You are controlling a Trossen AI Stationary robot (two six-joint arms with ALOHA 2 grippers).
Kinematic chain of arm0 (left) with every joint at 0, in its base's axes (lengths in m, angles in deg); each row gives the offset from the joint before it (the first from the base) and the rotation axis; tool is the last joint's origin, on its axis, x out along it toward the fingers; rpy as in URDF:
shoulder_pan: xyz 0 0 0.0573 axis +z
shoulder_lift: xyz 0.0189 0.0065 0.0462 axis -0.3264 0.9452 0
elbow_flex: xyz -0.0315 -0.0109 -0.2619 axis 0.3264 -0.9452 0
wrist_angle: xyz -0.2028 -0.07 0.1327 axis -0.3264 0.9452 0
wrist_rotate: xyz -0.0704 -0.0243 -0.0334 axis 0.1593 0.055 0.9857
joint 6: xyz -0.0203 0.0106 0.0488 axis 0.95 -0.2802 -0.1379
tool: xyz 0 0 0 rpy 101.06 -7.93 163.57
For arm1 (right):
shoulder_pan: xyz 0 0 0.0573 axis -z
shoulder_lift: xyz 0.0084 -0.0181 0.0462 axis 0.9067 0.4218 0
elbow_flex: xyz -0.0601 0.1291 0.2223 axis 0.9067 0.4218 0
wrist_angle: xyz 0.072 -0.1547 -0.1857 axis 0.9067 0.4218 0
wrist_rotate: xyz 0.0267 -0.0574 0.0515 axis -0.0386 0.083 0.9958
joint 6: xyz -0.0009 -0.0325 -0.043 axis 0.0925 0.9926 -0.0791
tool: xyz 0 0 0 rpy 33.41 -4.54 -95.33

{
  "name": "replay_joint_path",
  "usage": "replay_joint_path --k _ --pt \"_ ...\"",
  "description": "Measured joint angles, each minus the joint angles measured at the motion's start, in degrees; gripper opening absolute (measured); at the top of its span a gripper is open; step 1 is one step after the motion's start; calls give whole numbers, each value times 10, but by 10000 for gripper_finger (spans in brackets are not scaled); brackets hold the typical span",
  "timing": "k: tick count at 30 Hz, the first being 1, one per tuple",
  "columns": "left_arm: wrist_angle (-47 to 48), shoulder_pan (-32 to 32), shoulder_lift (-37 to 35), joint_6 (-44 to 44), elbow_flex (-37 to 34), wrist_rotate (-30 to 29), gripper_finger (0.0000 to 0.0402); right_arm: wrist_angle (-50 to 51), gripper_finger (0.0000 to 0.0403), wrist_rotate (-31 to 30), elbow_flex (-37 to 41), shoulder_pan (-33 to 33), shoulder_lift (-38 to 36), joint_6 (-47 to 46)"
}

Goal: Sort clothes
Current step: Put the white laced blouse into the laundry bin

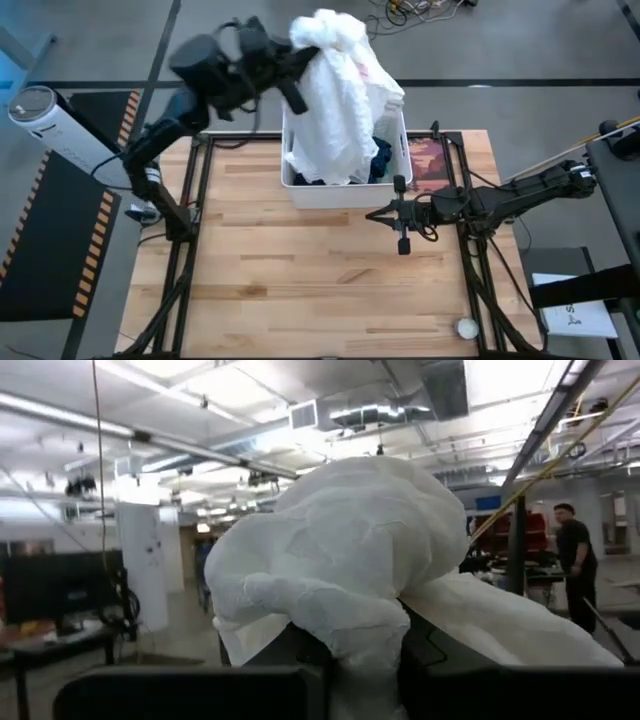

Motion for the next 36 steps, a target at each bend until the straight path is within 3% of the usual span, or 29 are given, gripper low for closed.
replay_joint_path --k 8,20,25,30,36 --pt "44 49 65 45 0 27 26 0 0 0 0 0 -1 6" --pt "182 73 176 61 -35 -4 26 34 0 -1 0 0 -49 15" --pt "230 82 197 67 -95 5 26 61 0 -1 0 0 -93 16" --pt "228 91 197 83 -183 78 25 80 0 -1 0 0 -134 12" --pt "224 115 196 107 -273 118 25 81 0 -1 0 0 -156 12"
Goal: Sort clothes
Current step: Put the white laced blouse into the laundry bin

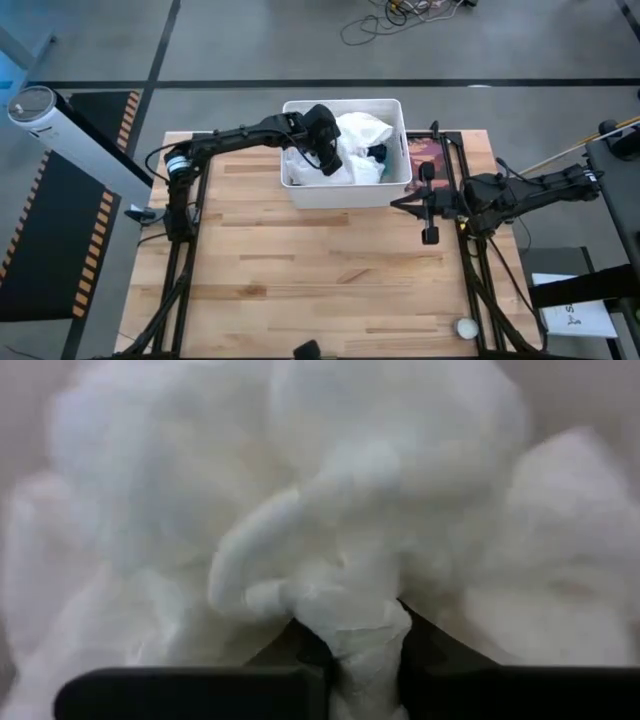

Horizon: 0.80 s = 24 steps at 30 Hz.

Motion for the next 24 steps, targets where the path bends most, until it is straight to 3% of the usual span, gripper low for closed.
replay_joint_path --k 8,24 --pt "-33 35 -2 21 -82 26 25 1 0 0 0 0 -1 0" --pt "-44 52 -3 13 -139 63 25 14 0 0 0 0 4 -6"
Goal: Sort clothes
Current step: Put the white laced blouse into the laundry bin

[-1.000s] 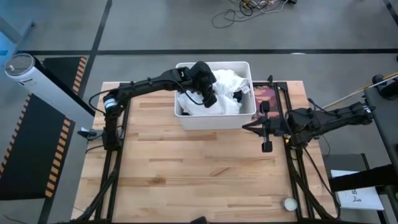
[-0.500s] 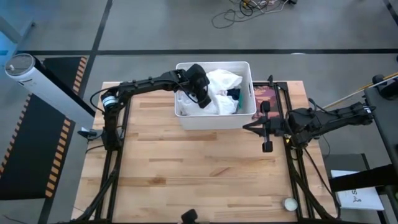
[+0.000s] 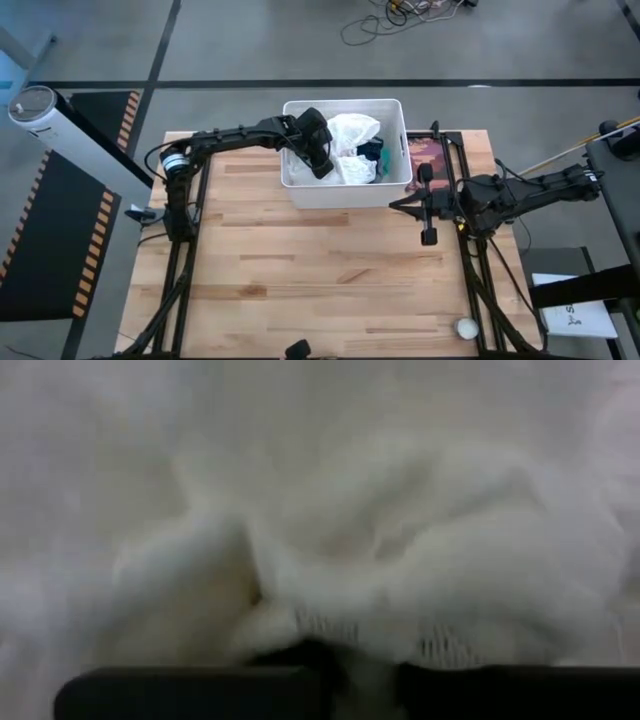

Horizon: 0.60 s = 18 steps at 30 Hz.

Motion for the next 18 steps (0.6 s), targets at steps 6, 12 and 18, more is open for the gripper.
replay_joint_path --k 6,12,18 --pt "1 0 1 0 -13 3 25 1 0 0 0 0 1 0" --pt "23 -2 2 0 23 2 87 3 0 0 0 0 1 -4" --pt "65 -13 0 0 87 -21 214 10 0 0 0 0 0 -3"
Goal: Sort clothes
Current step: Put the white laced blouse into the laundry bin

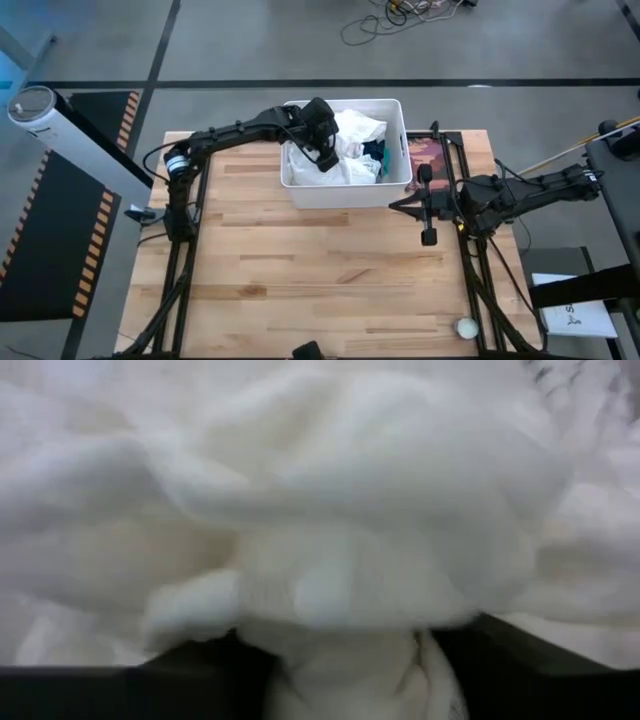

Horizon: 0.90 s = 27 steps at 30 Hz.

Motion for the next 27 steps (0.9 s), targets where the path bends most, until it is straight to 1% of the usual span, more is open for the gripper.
replay_joint_path --k 2,4,6,8,14,16,21,23,25,27 --pt "23 -3 0 -10 23 -13 247 4 0 0 0 0 0 0" --pt "41 -9 -1 -23 41 -31 272 4 0 0 0 0 0 0" --pt "51 -15 -1 -33 58 -48 287 4 0 0 0 0 0 0" --pt "58 -22 -1 -44 75 -64 291 4 0 0 0 0 0 0" --pt "62 -41 -3 -70 133 -72 273 4 0 0 0 0 -2 3" --pt "77 -46 -3 -75 158 -72 268 4 0 0 0 0 -2 3" --pt "116 -57 -5 -82 227 -72 271 9 0 0 0 0 -2 7" --pt "119 -63 -7 -89 245 -86 268 15 0 0 0 0 -2 19" --pt "119 -69 -13 -99 253 -112 254 21 0 0 0 0 -2 28" --pt "119 -77 -18 -113 257 -128 229 22 0 0 0 0 -2 28"
